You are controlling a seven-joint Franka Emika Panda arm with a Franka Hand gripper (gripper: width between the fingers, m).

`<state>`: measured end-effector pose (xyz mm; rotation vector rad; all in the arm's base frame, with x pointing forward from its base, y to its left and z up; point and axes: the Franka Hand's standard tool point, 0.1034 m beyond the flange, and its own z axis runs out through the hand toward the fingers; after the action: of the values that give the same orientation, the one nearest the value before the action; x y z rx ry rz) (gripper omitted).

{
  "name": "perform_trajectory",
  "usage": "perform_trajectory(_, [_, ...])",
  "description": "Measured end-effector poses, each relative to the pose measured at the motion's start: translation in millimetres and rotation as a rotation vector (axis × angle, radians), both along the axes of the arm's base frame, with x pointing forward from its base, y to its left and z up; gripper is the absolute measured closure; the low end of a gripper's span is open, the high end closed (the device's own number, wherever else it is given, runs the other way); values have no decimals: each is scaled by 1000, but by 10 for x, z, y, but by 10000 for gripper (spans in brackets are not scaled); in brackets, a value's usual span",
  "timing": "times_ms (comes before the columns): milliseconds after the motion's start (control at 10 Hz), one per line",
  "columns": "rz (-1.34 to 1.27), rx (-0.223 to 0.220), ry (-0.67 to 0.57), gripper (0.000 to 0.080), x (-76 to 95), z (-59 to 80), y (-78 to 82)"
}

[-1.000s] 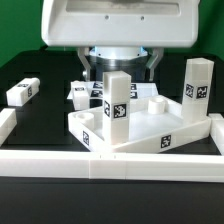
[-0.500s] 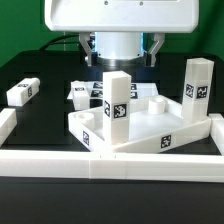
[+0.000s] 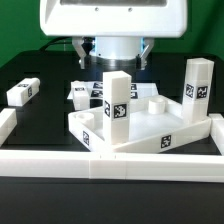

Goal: Assemble desk

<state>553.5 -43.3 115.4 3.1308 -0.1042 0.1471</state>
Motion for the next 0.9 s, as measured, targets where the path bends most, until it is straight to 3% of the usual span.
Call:
perform_trajectory(600, [-152, 23, -1, 150, 14, -8, 20])
perform_trajectory(900, [-488, 84, 19, 150, -81, -123, 2])
